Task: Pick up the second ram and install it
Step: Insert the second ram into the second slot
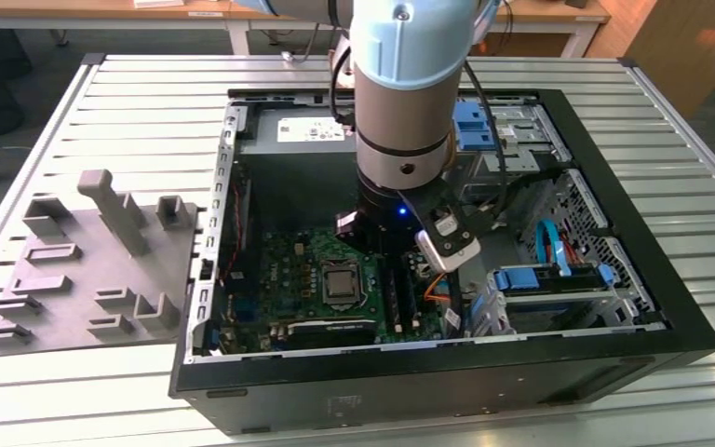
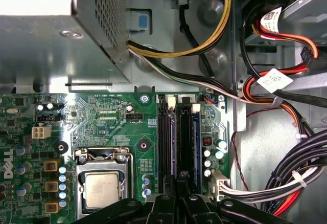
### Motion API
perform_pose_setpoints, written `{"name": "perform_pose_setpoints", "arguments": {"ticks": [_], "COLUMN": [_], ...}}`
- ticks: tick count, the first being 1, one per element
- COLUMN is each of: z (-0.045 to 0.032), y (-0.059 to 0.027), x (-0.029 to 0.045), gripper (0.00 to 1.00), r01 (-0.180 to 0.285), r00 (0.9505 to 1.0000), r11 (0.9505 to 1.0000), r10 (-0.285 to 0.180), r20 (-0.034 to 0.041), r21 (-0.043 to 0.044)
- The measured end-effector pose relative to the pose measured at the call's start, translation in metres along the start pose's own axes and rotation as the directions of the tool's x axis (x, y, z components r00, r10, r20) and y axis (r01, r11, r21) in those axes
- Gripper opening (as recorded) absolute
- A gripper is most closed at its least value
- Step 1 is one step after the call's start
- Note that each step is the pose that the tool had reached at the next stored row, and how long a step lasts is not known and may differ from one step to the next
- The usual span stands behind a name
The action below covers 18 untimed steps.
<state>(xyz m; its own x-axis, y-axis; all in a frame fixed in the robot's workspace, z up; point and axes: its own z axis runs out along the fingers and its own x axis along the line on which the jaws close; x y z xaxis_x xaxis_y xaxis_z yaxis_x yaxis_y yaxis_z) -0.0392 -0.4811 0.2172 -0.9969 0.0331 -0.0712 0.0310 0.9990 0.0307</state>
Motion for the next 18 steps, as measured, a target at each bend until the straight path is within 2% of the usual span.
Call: {"name": "perform_pose_setpoints", "arguments": {"ticks": [18], "z": [0.0019], "y": [0.0], "x": [0.0006], "gripper": [0.14], "r01": [0.0], "r00": [1.0], "r11": [1.0], "r10": [0.0], "r20": [0.0], "r21": [-0.0004]}}
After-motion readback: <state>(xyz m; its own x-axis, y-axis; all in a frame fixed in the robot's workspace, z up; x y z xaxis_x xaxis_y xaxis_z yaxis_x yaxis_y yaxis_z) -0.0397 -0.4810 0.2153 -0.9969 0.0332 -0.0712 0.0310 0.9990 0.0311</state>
